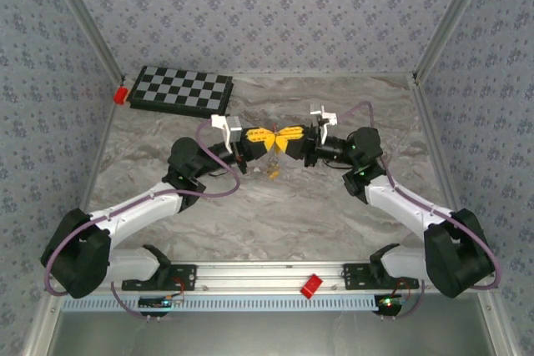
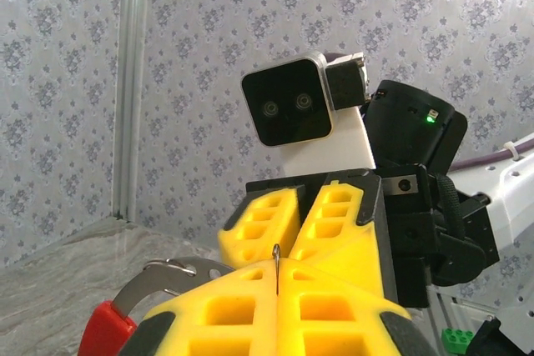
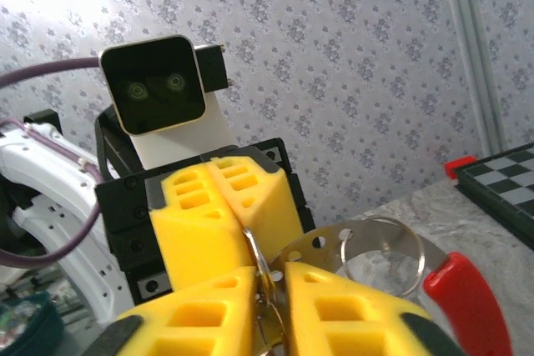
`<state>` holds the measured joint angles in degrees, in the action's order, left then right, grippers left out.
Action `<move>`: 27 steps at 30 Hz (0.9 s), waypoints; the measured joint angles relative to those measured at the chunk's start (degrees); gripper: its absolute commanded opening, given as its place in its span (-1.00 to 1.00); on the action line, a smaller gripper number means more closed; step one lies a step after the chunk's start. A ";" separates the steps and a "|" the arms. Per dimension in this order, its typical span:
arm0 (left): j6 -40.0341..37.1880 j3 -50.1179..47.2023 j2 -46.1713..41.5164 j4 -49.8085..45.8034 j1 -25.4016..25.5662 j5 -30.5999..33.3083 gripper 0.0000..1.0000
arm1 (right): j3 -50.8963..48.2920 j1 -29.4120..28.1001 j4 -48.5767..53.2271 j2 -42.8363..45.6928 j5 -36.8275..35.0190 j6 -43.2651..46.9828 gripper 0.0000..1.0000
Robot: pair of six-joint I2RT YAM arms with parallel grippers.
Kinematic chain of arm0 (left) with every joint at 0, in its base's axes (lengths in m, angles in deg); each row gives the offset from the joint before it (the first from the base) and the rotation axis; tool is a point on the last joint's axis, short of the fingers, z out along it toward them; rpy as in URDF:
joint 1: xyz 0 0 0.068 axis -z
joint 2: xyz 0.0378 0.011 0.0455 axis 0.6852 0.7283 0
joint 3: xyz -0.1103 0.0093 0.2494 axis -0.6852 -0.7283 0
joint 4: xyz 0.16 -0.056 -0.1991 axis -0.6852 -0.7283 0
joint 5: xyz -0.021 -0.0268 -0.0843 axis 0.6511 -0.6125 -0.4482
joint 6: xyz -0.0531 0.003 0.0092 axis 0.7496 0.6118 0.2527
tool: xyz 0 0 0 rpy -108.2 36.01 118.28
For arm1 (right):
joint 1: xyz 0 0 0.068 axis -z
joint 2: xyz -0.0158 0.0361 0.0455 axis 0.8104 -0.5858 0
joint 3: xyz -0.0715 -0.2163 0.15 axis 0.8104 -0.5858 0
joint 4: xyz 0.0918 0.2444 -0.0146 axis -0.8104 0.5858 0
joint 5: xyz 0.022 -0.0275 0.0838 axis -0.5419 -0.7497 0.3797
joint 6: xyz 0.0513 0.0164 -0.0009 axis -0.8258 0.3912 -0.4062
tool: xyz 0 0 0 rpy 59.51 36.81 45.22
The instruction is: Put the keys on the keyring
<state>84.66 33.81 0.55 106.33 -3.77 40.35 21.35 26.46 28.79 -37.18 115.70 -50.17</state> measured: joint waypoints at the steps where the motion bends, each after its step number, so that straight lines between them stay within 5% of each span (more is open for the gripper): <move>1: -0.02 0.00 0.00 0.02 0.00 0.17 -1.00 | 0.04 0.00 -0.02 -0.02 0.11 -0.13 -0.96; 9: -0.04 0.00 -0.11 -1.07 -0.11 1.09 -0.89 | 0.98 0.42 2.67 0.02 1.18 0.66 -1.00; 12: -0.52 0.02 -0.59 -3.91 -0.15 1.18 -0.63 | 1.36 0.68 6.64 0.39 1.70 2.71 -1.00; 17: -1.70 0.07 -2.91 -10.21 -1.27 0.92 -0.44 | 3.21 0.81 20.09 2.91 1.60 10.60 -1.00; 27: -6.82 0.09 -8.39 -21.81 -4.68 -1.38 -0.44 | 14.16 -0.20 54.47 4.02 -1.01 32.09 -1.00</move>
<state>77.84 33.90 -7.85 84.51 -8.45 38.97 35.52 26.26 83.26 -33.15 114.70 -18.09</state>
